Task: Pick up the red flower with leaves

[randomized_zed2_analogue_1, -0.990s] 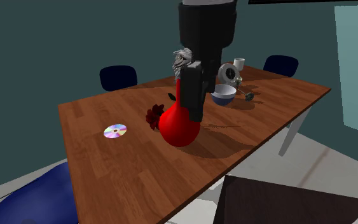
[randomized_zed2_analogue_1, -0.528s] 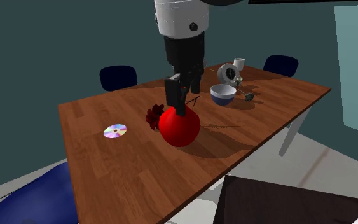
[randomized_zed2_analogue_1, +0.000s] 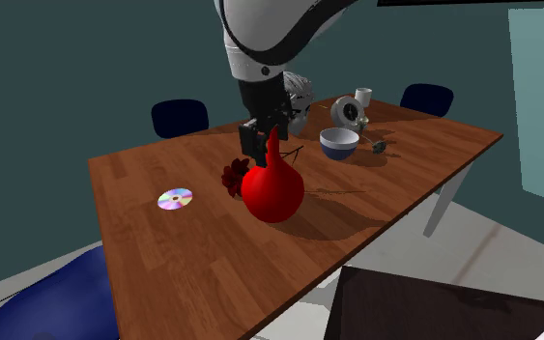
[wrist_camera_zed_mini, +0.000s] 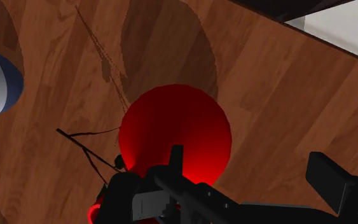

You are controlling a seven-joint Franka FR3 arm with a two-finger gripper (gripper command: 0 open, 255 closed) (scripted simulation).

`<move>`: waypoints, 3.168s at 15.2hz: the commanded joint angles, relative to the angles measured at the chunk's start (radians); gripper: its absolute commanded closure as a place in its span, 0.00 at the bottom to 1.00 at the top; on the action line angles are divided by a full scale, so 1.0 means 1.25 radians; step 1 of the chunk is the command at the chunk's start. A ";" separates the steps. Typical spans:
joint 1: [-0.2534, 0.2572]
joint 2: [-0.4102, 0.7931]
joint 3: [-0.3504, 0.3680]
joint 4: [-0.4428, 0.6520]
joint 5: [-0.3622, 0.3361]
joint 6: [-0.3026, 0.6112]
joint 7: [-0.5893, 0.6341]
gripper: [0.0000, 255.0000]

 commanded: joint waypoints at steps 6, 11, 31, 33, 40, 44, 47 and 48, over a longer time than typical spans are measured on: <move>-0.042 0.194 -0.047 0.138 0.016 0.056 -0.040 0.00; -0.083 0.336 -0.069 0.263 0.044 0.072 -0.072 0.00; -0.178 0.619 -0.079 0.508 0.103 0.107 -0.107 1.00; -0.178 0.619 -0.079 0.508 0.103 0.107 -0.107 1.00; -0.177 0.614 -0.080 0.509 0.102 0.101 -0.108 1.00; -0.176 0.597 -0.082 0.526 0.100 0.068 -0.115 1.00; -0.175 0.585 -0.084 0.540 0.099 0.043 -0.121 1.00; -0.175 0.582 -0.085 0.546 0.099 0.035 -0.122 1.00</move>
